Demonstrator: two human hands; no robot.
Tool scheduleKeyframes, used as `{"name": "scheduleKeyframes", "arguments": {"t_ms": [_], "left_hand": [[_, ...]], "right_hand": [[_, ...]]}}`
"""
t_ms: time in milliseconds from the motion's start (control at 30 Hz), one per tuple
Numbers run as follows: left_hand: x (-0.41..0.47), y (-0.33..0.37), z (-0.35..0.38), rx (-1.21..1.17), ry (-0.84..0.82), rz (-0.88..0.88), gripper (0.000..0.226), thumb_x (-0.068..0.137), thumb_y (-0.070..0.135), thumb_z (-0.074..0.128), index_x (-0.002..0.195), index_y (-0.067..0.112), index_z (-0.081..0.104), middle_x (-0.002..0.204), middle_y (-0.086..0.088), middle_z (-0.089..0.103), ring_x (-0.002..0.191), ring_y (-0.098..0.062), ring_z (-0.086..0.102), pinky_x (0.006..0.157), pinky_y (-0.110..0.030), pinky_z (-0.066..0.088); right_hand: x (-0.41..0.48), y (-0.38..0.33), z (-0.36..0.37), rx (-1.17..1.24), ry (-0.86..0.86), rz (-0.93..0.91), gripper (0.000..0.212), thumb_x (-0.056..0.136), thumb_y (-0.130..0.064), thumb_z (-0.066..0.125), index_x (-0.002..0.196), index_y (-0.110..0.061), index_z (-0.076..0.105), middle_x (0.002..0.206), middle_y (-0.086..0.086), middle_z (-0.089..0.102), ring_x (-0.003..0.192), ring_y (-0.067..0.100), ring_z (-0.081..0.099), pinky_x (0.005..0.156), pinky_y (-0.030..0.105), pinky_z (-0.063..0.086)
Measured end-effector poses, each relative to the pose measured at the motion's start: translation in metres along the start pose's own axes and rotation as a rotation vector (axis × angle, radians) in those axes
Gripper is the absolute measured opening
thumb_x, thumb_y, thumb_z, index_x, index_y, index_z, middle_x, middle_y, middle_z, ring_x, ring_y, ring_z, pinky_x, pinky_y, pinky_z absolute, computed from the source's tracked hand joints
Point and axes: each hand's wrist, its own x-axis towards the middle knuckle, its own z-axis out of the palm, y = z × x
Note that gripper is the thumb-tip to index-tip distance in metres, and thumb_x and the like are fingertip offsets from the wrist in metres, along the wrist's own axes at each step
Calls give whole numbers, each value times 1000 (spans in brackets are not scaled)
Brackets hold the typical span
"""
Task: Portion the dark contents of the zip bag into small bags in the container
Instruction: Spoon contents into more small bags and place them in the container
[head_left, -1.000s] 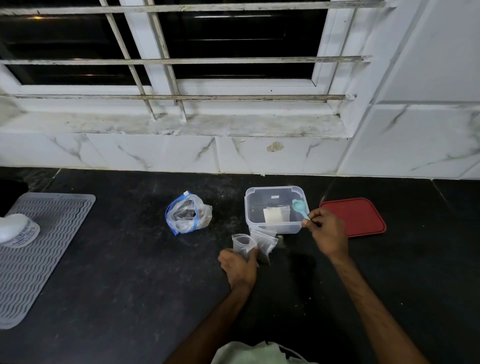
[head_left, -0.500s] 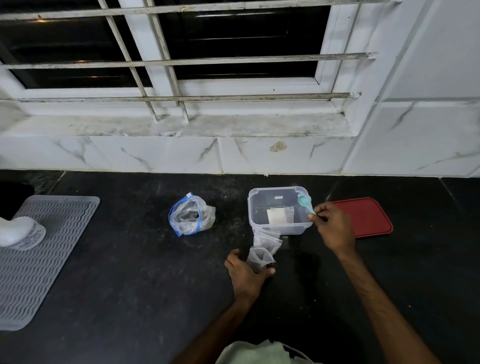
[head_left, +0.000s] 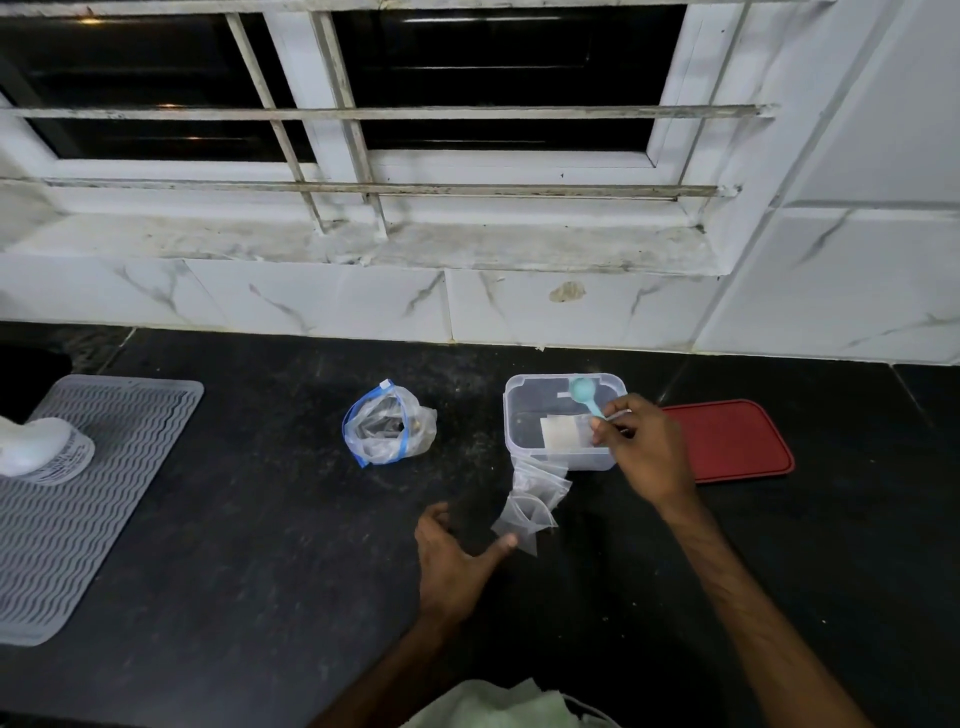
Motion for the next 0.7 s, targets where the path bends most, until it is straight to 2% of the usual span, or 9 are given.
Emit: {"name": "scheduleKeyframes", "arguments": {"t_ms": [67,167,233,267,367,433,533,633,700], "left_hand": [[15,-1,-26,-96,56,-88,91,57,67,79,128,27,37,129,-1,46,113,-18,54,99,-41,50],[54,-4,-57,-201,217,-208,66,78,51,74,124,18,41,127,-8,51,110,-22,55,99,-44,49],[85,-6,-71,-237,326,-295,63,80,44,76,123,13,41,127,-13,50,109,-25,56,97,-45,50],[98,-7,-75,-271,373,-354,69,77,47,77,123,10,42,128,-14,50,110,-28,56,96,-47,51],[129,-12,-78,-343,427,-519,111,53,75,74,131,3,43,135,-17,48,115,-34,57,94,-50,53],[138,-9,-77,-334,414,-532,120,52,82,68,136,0,41,136,-19,47,117,-35,55,97,-46,52],[142,-1,-76,-241,316,-522,91,71,72,67,129,2,53,134,-17,45,114,-31,53,94,-37,50],[147,-4,-77,-272,286,-499,67,73,51,71,115,1,58,126,-17,51,101,-32,59,80,-41,57],[147,-1,-83,-364,300,-441,43,84,36,63,109,1,58,109,-18,60,86,-29,60,70,-42,57]], "right_hand": [[-1,-20,20,-23,-96,-52,14,83,-25,74,82,-26,60,67,-7,72,64,5,69,64,30,55],[-4,-56,62,-96,-259,-155,10,84,-28,73,85,-21,66,70,-8,72,63,1,67,64,23,55],[-2,-79,98,-214,-331,-231,9,86,-32,70,87,-23,67,74,-7,72,65,7,67,65,30,56],[1,-89,115,-297,-347,-256,10,86,-34,68,89,-24,67,79,-5,72,68,12,67,66,32,56],[13,-108,159,-517,-385,-320,15,88,-33,61,98,-23,65,96,4,71,85,25,67,75,36,55],[21,-119,181,-609,-412,-357,18,91,-30,57,104,-18,64,101,9,69,90,29,66,78,37,52],[28,-127,205,-753,-468,-386,26,94,-24,54,116,-13,60,111,12,66,98,31,65,82,37,51],[31,-126,219,-920,-534,-412,28,93,-15,52,120,-11,59,118,12,63,106,33,63,85,39,51],[32,-122,221,-989,-537,-411,27,92,-10,51,117,-12,61,118,11,64,107,32,63,85,39,51]]}}
